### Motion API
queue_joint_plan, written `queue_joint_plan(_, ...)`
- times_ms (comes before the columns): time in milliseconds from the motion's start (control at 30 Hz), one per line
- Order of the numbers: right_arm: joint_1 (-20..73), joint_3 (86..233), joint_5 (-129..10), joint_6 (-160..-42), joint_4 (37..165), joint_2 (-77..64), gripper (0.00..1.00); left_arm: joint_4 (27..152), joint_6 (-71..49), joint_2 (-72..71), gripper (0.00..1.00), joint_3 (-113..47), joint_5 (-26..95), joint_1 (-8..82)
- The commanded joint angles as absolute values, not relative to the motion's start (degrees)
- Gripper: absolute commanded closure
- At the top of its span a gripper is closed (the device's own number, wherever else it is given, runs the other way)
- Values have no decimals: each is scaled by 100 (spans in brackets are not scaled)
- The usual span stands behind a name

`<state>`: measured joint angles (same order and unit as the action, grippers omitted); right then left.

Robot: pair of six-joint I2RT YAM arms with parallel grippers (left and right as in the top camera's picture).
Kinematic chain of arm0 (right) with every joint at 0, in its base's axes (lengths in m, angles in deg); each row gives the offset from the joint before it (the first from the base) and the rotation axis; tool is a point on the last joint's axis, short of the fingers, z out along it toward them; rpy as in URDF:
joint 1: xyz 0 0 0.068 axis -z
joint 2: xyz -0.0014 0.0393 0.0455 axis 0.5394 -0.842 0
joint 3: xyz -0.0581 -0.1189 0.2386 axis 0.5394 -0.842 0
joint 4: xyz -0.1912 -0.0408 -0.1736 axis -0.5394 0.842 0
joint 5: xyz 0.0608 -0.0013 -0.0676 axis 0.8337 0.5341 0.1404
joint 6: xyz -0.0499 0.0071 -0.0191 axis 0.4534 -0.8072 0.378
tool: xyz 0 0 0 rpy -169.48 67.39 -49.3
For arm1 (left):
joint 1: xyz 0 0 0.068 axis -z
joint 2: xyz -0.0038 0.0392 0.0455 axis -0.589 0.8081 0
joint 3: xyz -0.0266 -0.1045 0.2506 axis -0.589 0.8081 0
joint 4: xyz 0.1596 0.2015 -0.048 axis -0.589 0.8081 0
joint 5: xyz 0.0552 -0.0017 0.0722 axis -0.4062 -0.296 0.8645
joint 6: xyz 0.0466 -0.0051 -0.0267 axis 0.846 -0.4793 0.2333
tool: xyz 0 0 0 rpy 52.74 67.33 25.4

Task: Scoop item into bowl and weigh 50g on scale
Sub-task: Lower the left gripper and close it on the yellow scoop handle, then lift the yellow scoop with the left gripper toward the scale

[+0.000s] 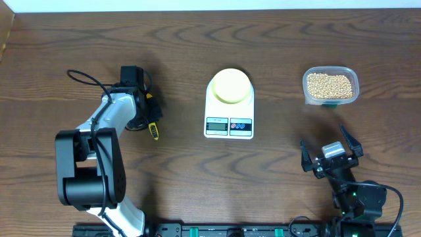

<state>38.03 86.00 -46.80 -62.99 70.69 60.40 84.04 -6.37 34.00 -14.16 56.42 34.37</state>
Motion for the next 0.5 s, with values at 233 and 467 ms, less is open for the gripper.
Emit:
queue_joint_plan(233, 3823, 8593, -4706, -6282, 7097, 6051, 1, 8233, -650, 3667, 80, -1317, 5509, 3454)
queue_joint_plan(467, 3823, 8593, -4706, -6282, 7097, 6051, 1, 8113, -650, 3667, 80, -1324, 5548, 3454)
